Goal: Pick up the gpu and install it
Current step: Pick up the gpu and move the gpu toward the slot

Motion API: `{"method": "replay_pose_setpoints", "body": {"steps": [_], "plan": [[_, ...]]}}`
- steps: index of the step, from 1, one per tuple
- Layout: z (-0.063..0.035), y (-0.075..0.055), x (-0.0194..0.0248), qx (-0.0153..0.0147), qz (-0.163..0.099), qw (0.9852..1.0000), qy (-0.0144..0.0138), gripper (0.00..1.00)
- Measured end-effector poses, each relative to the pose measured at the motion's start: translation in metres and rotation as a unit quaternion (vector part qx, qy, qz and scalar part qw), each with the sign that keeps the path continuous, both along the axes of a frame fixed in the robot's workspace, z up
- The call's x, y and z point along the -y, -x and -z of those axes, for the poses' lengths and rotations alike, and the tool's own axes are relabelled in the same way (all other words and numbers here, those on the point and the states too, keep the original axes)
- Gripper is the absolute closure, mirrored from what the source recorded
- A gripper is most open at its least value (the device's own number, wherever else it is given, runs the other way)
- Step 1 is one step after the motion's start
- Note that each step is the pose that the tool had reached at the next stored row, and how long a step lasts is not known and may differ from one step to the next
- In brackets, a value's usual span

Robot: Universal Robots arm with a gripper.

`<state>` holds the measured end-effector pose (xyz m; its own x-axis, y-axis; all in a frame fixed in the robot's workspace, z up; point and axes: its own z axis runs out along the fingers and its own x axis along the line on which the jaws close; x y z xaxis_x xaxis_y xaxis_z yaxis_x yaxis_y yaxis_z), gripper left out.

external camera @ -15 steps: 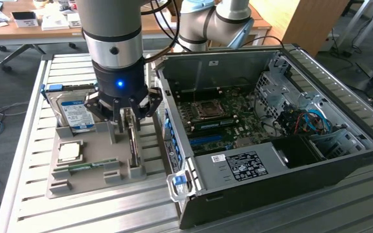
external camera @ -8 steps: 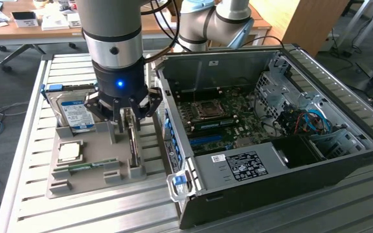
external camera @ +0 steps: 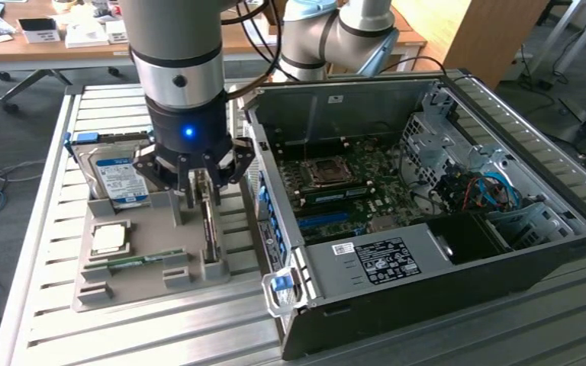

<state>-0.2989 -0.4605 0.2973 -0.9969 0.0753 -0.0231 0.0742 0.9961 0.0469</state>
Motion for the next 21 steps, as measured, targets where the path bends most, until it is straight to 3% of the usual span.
{"method": "replay_pose_setpoints", "body": {"steps": [8,21], "plan": [[0.0103,0.0,-0.0014,0.0,0.0,1.0,0.0,0.58],[0.0127,0.0,-0.0015,0.0,0.0,1.0,-0.0016,0.58]]}}
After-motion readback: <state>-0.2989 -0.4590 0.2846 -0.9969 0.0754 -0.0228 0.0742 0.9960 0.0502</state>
